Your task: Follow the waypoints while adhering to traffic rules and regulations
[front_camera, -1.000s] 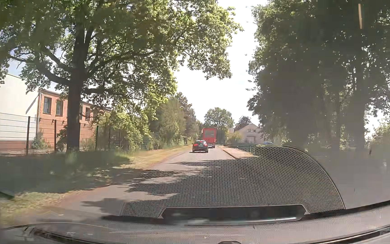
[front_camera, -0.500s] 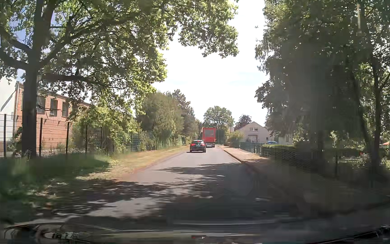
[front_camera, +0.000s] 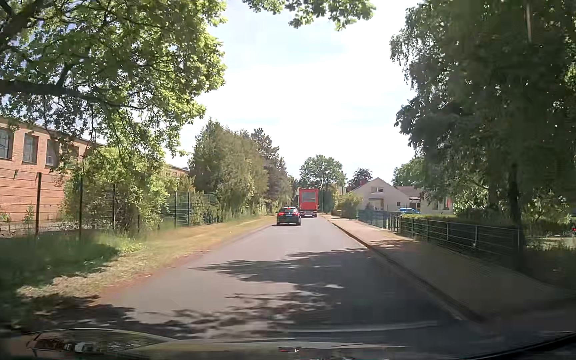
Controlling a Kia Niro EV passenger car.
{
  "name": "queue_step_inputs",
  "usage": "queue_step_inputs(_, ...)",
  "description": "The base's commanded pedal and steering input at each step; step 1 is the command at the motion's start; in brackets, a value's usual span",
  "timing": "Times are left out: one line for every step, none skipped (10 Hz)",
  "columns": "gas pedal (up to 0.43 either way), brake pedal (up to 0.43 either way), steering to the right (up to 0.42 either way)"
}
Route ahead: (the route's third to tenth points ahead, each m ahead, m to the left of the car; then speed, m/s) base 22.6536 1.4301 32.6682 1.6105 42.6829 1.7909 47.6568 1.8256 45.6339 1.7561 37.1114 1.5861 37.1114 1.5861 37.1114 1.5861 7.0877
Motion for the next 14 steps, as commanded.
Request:
queue_step_inputs(0.000, 0.000, 0.003)
queue_step_inputs(0.000, 0.000, 0.003)
queue_step_inputs(0.000, 0.000, 0.003)
queue_step_inputs(0.000, 0.000, 0.003)
queue_step_inputs(0.008, 0.000, 0.002)
queue_step_inputs(0.039, 0.000, 0.001)
queue_step_inputs(0.039, 0.000, 0.001)
queue_step_inputs(0.039, 0.000, 0.001)
queue_step_inputs(0.039, 0.000, -0.002)
queue_step_inputs(0.039, 0.000, -0.005)
queue_step_inputs(0.039, 0.000, -0.007)
queue_step_inputs(0.039, 0.000, -0.006)
queue_step_inputs(0.047, 0.000, -0.005)
queue_step_inputs(0.047, 0.000, -0.004)
